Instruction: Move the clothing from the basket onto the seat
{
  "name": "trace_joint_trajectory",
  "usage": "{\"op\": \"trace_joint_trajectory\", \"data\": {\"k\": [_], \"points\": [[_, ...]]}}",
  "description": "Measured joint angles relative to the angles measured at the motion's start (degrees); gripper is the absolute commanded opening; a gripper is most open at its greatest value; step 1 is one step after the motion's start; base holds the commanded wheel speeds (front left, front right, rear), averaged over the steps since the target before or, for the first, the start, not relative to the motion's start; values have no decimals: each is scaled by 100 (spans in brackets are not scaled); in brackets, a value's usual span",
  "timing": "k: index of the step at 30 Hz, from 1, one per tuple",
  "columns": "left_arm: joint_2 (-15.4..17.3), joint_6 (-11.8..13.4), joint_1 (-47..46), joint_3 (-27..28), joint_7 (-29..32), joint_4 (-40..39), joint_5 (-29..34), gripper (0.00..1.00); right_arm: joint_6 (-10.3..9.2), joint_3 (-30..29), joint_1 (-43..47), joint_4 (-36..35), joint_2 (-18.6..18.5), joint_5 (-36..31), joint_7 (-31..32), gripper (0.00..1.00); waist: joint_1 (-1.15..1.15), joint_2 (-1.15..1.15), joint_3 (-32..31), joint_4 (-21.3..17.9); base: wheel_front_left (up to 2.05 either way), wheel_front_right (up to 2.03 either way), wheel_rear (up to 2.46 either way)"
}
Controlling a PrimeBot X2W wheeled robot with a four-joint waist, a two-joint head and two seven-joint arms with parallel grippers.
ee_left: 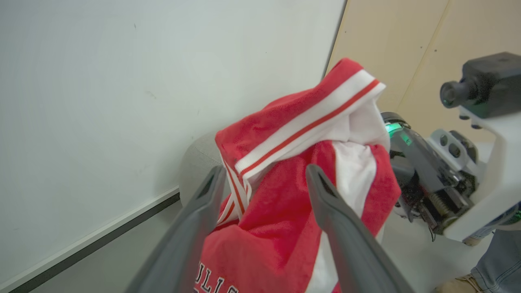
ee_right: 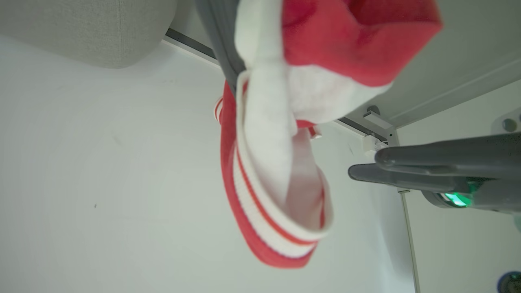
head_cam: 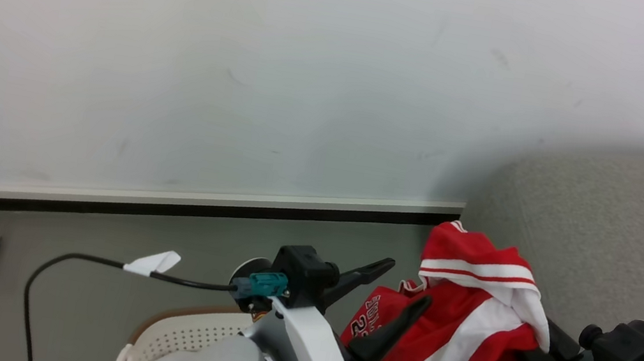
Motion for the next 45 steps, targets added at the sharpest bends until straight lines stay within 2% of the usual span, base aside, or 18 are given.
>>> {"op": "trace_joint_trajectory", "data": {"k": [16,26,37,45], "points": [[10,30,-76,-26,-77,113,0,100,-1,-407,116,-170,-203,-92,0,0,0,0,136,-778,0,0,0],[0,32,-264,-78,-53,127,21,100,0,-864,83,-38,-266,-324,30,0,0,0,406,-833,0,0,0],[81,-4,-1287,-44,227,18,318,100,0,-2451,-1305,446,-178,-652,366,0,1,0,1622,-549,0,0,0],[83,22,-1948,203,168,-36,409,100,0,-3749,-2783,771,-764,-834,961,0,2,0,2738,-131,0,0,0]]}}
